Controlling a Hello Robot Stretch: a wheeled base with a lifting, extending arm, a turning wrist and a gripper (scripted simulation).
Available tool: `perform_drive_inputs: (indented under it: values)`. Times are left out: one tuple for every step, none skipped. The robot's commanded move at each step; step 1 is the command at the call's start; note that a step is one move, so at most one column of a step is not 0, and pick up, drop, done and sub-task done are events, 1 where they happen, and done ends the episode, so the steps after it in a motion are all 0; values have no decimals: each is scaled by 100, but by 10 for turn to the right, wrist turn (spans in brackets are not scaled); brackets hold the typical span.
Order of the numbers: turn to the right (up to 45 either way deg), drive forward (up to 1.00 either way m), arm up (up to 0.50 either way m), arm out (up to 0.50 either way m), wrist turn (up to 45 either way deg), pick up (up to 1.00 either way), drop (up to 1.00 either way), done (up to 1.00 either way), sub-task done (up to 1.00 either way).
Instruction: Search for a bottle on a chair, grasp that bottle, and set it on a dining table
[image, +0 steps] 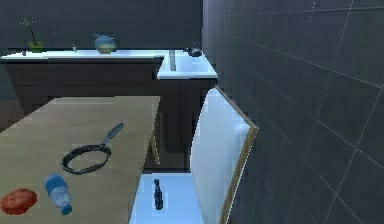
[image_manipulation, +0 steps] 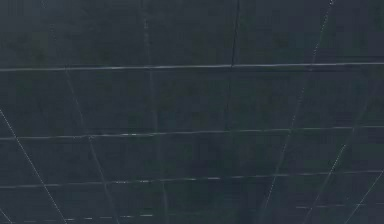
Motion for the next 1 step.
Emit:
perform_drive_inputs:
  values:
    - [0,25,0,0,0,0,0,0,0]
